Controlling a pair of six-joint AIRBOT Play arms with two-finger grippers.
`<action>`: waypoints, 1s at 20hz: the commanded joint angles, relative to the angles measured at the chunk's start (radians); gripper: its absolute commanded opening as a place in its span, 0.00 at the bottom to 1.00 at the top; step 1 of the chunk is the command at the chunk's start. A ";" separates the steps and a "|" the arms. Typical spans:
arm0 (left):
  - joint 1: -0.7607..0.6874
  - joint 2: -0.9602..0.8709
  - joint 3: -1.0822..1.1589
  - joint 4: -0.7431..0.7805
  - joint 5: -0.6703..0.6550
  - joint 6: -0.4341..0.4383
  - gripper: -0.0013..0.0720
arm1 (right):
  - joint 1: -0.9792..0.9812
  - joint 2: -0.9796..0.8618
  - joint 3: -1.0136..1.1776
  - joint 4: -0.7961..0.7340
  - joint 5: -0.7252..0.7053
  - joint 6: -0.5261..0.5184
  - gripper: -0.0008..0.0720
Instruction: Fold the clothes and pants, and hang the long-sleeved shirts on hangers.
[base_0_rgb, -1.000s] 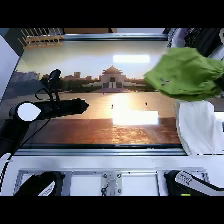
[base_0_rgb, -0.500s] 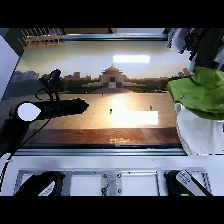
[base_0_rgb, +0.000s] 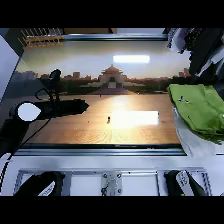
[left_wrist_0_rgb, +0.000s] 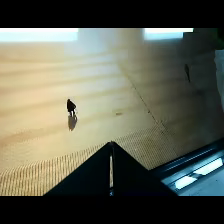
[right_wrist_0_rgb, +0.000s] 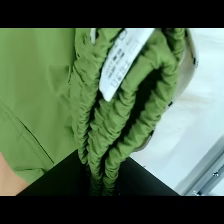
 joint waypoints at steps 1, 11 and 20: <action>0.001 0.001 0.000 0.002 -0.002 0.000 0.03 | 0.000 0.013 -0.050 -0.097 0.009 0.009 0.06; 0.001 0.001 0.000 0.003 0.000 0.000 0.03 | 0.006 0.027 0.079 -0.121 -0.142 -0.227 0.91; 0.002 0.001 0.000 0.003 0.021 0.000 0.03 | 0.658 -0.021 0.206 0.326 -0.307 -0.549 0.91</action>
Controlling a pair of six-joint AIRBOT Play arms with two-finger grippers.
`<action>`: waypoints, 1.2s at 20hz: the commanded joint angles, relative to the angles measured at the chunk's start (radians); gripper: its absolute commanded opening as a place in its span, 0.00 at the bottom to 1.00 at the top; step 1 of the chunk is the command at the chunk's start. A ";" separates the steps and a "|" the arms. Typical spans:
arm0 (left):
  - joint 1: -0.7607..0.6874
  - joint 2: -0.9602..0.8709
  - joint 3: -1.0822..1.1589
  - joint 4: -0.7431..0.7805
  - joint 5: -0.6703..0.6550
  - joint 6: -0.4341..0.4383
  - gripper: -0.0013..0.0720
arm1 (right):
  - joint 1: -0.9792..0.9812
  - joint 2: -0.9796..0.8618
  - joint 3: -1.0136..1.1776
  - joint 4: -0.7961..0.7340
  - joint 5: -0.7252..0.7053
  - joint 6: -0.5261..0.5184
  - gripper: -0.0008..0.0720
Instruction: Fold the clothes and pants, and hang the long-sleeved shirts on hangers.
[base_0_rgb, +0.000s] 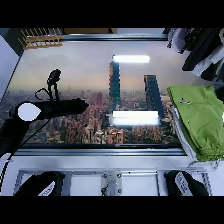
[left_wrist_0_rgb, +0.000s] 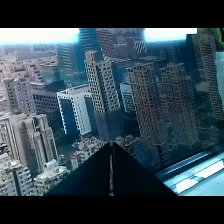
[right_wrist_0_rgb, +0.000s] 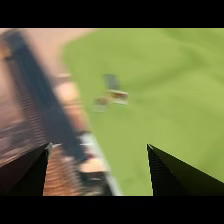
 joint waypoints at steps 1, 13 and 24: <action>0.002 0.001 -0.001 0.000 0.012 0.000 0.03 | 0.331 -0.063 0.015 0.092 -0.054 -0.091 0.91; 0.002 0.001 0.000 -0.002 0.023 0.000 0.03 | 0.562 -0.159 0.015 0.091 -0.061 -0.090 0.07; 0.002 0.001 0.000 -0.002 0.023 0.000 0.03 | 0.562 -0.159 0.014 0.093 -0.062 -0.090 0.07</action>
